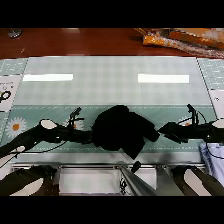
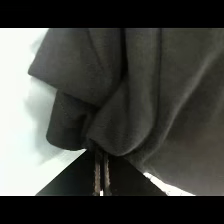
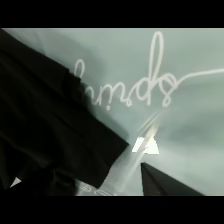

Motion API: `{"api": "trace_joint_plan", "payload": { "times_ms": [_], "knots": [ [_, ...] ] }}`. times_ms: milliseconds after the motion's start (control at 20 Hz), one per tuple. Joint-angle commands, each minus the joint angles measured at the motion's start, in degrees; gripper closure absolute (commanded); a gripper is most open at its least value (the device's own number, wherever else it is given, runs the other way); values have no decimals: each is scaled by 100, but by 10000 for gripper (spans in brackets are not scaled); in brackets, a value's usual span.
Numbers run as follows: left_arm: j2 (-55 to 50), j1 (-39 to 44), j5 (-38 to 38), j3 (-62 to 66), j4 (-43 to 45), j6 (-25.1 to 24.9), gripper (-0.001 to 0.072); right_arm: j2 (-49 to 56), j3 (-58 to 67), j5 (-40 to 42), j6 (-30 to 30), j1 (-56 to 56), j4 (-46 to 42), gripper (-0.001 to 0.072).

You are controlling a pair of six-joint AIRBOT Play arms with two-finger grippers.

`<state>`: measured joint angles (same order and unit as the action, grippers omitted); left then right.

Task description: Fold the shirts.

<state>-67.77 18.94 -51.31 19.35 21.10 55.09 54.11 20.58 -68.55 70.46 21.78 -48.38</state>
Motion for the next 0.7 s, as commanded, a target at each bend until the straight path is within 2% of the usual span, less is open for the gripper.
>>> {"api": "trace_joint_plan", "payload": {
  "times_ms": [0, 150, 250, 300, 350, 450, 550, 650],
  "knots": [
    [2, -7, -33, 2, -17, 0, 682, 2, -437, 560, -52, -201, 470, 121],
    [2, -4, -35, 2, -17, 0, 682, 2, -507, 1187, -7, -962, 922, 125],
    [2, -17, -26, 2, -15, -2, 682, 2, -505, 1816, 254, -1558, 1263, 139],
    [2, -70, -26, 4, -15, -4, 682, 2, -505, 2129, 428, -1864, 1370, 201],
    [2, -164, -44, 4, -15, -4, 682, 2, -505, 2387, 487, -2131, 1412, 317],
    [4, -426, -208, 57, -11, -72, 683, 0, -483, 2662, 496, -2514, 1510, 673],
    [63, -758, -577, 258, 109, -195, 683, 0, -286, 2610, 442, -2544, 1440, 679],
    [286, -1080, -994, 634, 544, -186, 683, -2, 243, 2448, 426, -2544, 1016, 680]
  ]
}}
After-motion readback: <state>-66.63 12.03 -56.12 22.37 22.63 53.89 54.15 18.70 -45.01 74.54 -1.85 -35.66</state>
